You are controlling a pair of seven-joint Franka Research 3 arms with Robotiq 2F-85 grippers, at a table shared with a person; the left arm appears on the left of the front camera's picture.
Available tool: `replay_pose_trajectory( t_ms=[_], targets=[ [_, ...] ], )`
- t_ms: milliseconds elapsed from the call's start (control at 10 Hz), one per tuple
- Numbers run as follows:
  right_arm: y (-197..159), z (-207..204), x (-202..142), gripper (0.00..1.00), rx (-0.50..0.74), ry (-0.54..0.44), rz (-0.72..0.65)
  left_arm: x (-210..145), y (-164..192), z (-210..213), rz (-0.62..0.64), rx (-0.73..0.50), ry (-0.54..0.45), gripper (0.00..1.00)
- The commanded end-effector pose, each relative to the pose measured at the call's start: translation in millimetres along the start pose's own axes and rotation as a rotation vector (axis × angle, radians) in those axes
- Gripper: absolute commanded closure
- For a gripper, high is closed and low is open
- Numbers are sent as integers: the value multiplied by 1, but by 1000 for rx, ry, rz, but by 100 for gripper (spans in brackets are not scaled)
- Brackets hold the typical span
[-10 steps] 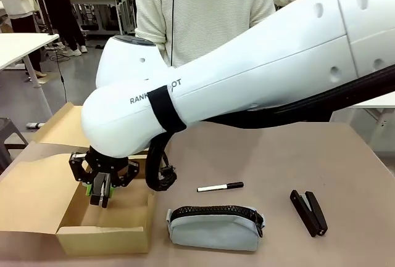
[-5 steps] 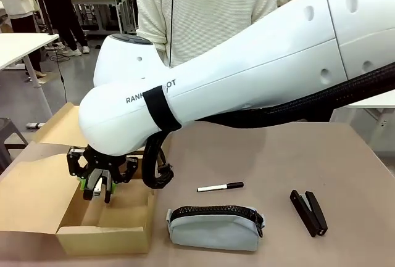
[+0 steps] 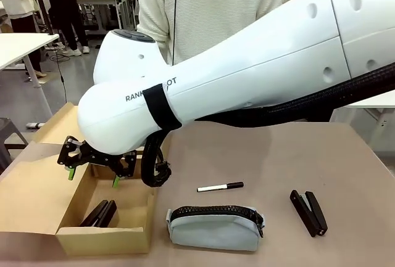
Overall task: Place items inside the box.
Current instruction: Pick up a Pencil pouch or Stapler and place it inside the Mailer Box closest to the robot.
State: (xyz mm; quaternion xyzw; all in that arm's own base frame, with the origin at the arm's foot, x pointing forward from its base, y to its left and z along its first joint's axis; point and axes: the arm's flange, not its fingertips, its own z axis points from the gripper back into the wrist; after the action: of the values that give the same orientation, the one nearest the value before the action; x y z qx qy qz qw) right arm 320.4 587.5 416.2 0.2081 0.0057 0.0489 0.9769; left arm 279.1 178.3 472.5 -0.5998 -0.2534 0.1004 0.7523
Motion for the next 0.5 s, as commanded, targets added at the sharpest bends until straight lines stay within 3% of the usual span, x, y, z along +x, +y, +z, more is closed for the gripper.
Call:
replay_pose_trajectory(
  t_ms=[0, 200, 300, 400],
  targets=[
    [-16, 11, -11, 0, 48, 5, -5, -1, -1, -1, -20, -21, -9, 0],
    [-36, 31, -16, 0, 68, 78, 61, -1, -1, -1, -20, -21, -9, 0],
    [-68, 61, -20, 0, 122, 205, 164, -1, -1, -1, -20, -21, -9, 0],
    [-107, 92, -25, 0, 264, 277, 261, -1, -1, -1, -20, -21, -9, 0]
  ],
)
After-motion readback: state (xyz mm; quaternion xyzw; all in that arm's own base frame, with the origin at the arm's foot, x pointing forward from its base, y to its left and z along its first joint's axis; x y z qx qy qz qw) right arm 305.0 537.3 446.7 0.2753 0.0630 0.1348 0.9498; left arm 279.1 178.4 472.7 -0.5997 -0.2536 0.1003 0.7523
